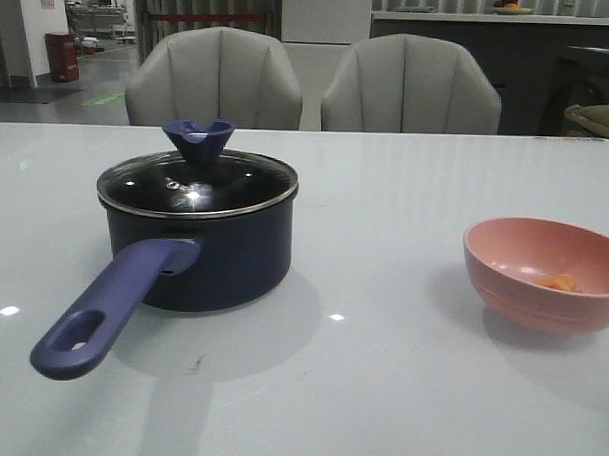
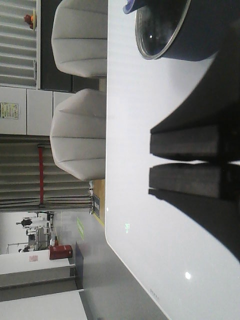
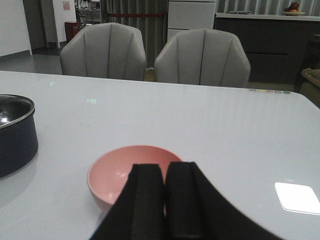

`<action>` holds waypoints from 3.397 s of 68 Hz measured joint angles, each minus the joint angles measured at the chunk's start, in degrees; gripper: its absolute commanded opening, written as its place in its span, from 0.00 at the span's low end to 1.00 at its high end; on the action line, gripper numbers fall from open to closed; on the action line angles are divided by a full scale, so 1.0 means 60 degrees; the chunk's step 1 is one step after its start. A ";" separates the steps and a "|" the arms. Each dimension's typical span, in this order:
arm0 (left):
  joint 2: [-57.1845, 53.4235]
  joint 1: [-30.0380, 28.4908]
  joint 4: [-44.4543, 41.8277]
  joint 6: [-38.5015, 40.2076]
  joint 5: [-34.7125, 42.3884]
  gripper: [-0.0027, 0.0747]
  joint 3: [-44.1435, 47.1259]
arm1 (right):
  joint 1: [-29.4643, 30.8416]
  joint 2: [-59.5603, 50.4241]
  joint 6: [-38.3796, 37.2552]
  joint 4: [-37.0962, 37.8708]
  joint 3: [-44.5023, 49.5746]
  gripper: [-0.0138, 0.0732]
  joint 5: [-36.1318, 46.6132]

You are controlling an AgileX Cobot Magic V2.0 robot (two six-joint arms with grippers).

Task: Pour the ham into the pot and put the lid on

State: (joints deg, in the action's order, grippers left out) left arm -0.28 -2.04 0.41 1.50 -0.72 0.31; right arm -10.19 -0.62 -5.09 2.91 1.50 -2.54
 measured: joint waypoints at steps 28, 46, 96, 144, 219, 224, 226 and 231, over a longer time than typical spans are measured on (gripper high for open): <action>0.0000 0.0000 0.0000 0.0000 0.0000 0.18 0.0000 | 0.0000 0.0000 0.0000 0.0000 0.0000 0.34 0.0000; 0.0000 0.0000 0.0000 0.0000 0.0000 0.18 0.0000 | 0.0000 0.0000 0.0000 0.0000 0.0000 0.34 0.0000; 0.2175 0.0000 0.0255 0.0000 -0.2185 0.18 -0.3749 | 0.0000 0.0000 0.0000 0.0000 0.0000 0.34 0.0000; 0.4382 0.0149 0.0404 0.0000 -0.3563 0.79 -0.4488 | 0.0000 0.0000 0.0000 0.0000 0.0000 0.34 0.0016; 1.2544 0.3241 0.0575 0.0348 -0.6811 0.85 -1.1661 | 0.0000 0.0000 0.0000 0.0000 0.0000 0.34 0.0016; 1.3395 0.3641 0.0575 0.0597 -0.6935 0.85 -1.2341 | 0.0000 0.0000 0.0000 0.0000 0.0000 0.34 0.0016; 1.3704 0.3814 0.0555 0.0678 -0.7009 0.85 -1.2601 | 0.0000 0.0000 0.0000 0.0000 0.0000 0.34 0.0016; 1.4651 0.4147 0.0381 0.0986 -0.7363 0.85 -1.3419 | 0.0000 0.0000 0.0000 0.0000 0.0000 0.34 0.0016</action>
State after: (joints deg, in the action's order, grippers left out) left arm 87.62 22.84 2.70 7.42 -44.90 -80.21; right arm -10.19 -0.62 -5.09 2.91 1.50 -2.44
